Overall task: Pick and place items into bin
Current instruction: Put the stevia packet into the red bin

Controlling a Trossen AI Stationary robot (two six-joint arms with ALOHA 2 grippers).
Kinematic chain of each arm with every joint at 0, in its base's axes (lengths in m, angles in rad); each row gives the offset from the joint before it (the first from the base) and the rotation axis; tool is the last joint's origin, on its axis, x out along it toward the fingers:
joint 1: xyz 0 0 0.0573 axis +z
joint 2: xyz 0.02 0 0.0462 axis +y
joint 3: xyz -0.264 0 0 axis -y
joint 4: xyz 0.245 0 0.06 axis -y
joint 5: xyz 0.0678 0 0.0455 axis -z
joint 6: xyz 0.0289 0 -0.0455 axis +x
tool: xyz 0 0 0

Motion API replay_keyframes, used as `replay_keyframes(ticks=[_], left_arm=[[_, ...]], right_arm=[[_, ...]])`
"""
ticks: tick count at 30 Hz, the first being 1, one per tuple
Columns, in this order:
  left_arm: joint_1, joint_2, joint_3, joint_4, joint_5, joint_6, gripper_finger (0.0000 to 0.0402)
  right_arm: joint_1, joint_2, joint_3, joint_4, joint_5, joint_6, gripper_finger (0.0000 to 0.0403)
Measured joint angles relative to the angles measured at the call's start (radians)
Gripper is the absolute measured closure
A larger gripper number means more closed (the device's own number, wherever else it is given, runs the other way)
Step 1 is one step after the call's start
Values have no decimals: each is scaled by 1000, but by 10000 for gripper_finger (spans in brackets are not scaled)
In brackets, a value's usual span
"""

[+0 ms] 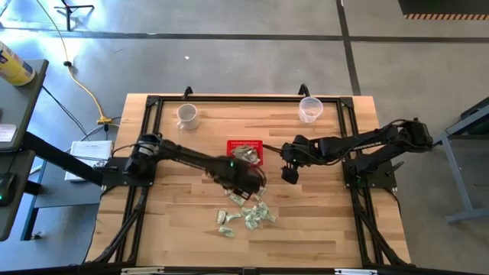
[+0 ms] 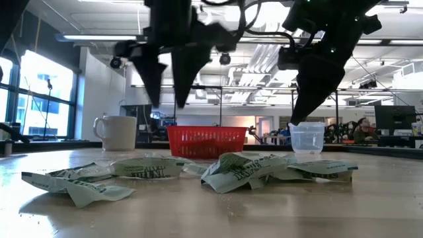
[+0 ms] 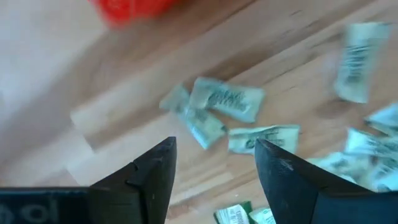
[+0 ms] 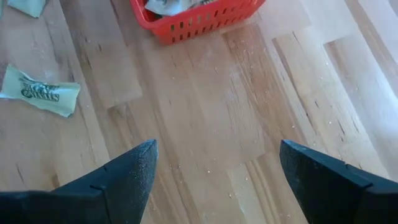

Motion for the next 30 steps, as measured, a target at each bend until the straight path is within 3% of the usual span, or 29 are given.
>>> replay_keyframes(ticks=[5, 12, 25, 30], left_arm=[[-48, 10, -70, 9, 12, -208, 157], [-61, 11, -222, 232, 64, -299, 170], [-14, 11, -267, 289, 72, -242, 173], [-11, 9, -302, 301, 78, -223, 212]], right_arm=[[0, 0, 0, 1, -10, -8, 75], [0, 0, 0, -1, -24, -19, 75], [0, 0, 0, -4, -26, -25, 75], [0, 0, 0, -4, -14, -26, 75]])
